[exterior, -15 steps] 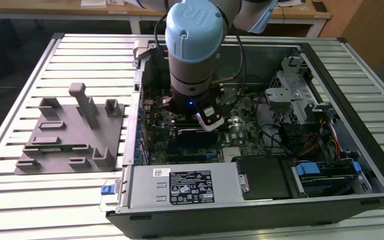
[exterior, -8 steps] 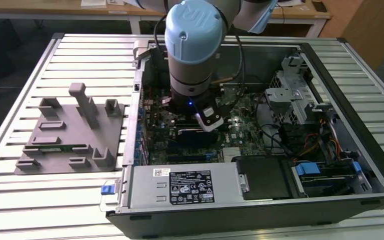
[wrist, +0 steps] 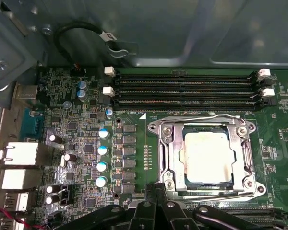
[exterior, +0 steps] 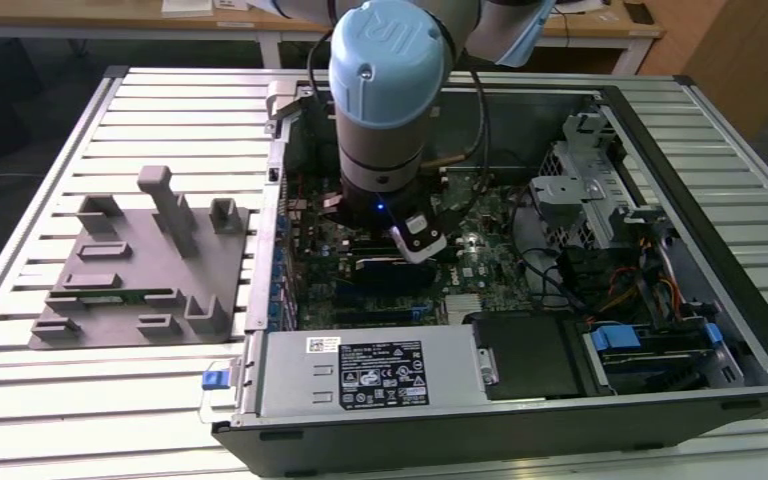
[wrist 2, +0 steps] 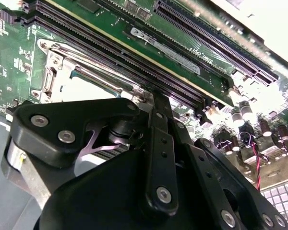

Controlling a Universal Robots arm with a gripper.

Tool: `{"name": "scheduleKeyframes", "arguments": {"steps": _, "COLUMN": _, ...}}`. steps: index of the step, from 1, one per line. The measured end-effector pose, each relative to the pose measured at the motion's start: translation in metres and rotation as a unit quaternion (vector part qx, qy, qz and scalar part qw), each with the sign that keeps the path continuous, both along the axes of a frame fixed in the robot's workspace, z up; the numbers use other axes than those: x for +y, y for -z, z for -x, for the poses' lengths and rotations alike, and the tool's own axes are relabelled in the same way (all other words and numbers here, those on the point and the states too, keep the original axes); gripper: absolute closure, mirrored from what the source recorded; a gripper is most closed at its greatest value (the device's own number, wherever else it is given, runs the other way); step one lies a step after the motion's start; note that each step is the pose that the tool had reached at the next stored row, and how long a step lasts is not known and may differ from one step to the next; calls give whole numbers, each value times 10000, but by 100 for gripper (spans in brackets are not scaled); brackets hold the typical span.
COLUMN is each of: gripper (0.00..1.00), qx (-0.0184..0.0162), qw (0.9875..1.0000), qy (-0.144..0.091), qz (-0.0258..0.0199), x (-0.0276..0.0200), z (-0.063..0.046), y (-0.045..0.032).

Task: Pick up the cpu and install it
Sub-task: 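Install the second cpu locking lever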

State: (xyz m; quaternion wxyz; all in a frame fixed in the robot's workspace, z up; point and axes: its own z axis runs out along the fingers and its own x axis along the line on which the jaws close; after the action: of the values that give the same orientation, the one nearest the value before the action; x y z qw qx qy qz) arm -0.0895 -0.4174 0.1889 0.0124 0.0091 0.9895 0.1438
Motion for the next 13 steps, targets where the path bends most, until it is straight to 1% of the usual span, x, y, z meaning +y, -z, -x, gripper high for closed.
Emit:
{"name": "scheduleKeyframes", "arguments": {"steps": 2, "gripper": 89, "qx": -2, "qw": 10000, "qy": 0, "qz": -4, "x": 2, "z": -1, "y": -26}}
{"name": "scheduleKeyframes", "arguments": {"steps": 6, "gripper": 89, "qx": 1, "qw": 10000, "qy": 0, "qz": 1, "x": 0, "z": 0, "y": -105}}
{"name": "scheduleKeyframes", "arguments": {"steps": 11, "gripper": 89, "qx": -1, "qw": 10000, "qy": 0, "qz": 3, "x": 3, "z": 0, "y": -236}}
{"name": "scheduleKeyframes", "arguments": {"steps": 13, "gripper": 89, "qx": -2, "qw": 10000, "qy": 0, "qz": 15, "x": 4, "z": 0, "y": -291}}
